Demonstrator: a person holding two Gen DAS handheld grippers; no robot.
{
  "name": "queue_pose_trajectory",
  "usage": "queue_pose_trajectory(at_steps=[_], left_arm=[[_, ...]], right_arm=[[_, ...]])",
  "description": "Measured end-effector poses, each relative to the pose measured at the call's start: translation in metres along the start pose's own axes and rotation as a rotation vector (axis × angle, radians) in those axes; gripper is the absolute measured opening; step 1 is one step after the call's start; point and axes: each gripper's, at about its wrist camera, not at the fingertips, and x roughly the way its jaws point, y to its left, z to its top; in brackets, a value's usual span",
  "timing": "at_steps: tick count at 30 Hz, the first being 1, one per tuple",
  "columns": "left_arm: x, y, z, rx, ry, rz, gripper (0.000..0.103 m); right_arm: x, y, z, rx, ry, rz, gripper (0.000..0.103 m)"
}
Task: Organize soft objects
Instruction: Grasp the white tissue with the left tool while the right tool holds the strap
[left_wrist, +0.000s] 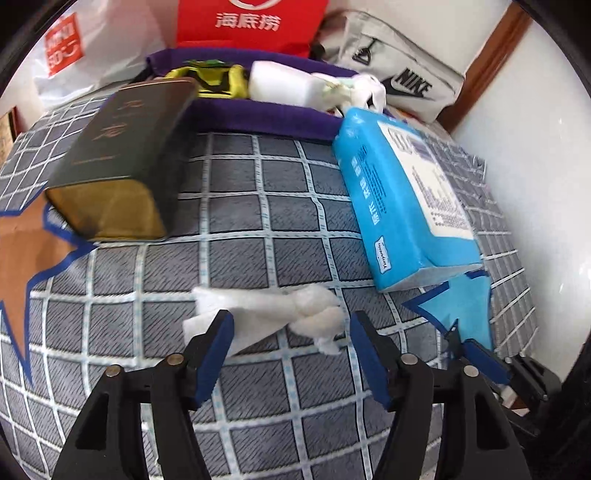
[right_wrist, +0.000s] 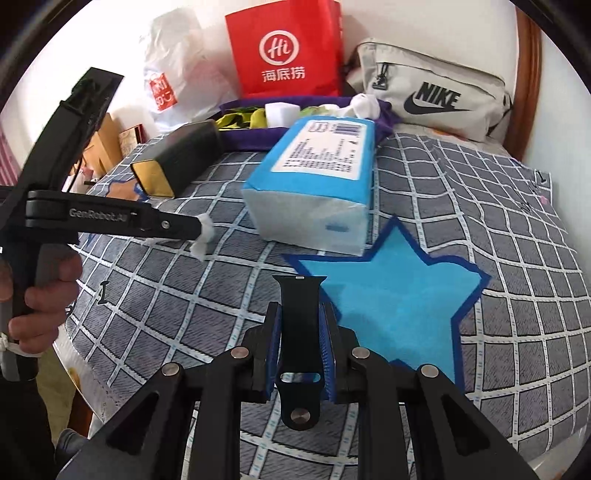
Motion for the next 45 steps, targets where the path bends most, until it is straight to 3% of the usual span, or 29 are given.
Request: queue_pose_trajectory(at_steps=[6,9,12,17,22,29,33,45], left_arm=[[0.011,-0.019,0.001,0.1,-0.042,0.135,0.064],[0.011,-0.018,0.003,0.109,-0.068,0.19,0.045],[0.007,-0.008,0.004,0.092,-0.076,0.191,0.03],[-0.002,0.02,0.001,0.012,-0.076,0.105,0.022],[-0.013,0.042,-0.009,-0.047,-0.077,0.095,0.016],[-0.03,0.07,-0.028,-0.1,-0.078,0.088,0.012],[-0.04,0.084,-0.038,-0.117,-0.087,0.124,0.011],[-0.076,0.108,-0.047,-0.175,-0.137,0.083,0.011]], right_arm=[[0.009,-0.006,0.001,0.018,0.022,0.0,0.02],[0.012,-0.005,0.002,0.019,0.028,0.007,0.02],[0.013,-0.001,0.003,0.008,0.032,0.009,0.02],[0.016,0.008,0.003,0.006,0.044,0.008,0.02],[0.016,0.016,0.002,0.002,0.052,-0.005,0.02],[0.014,0.021,0.003,0.017,0.064,-0.037,0.02],[0.008,0.026,0.005,0.019,0.06,-0.05,0.02],[-0.01,0.036,0.019,0.037,0.04,-0.072,0.02]])
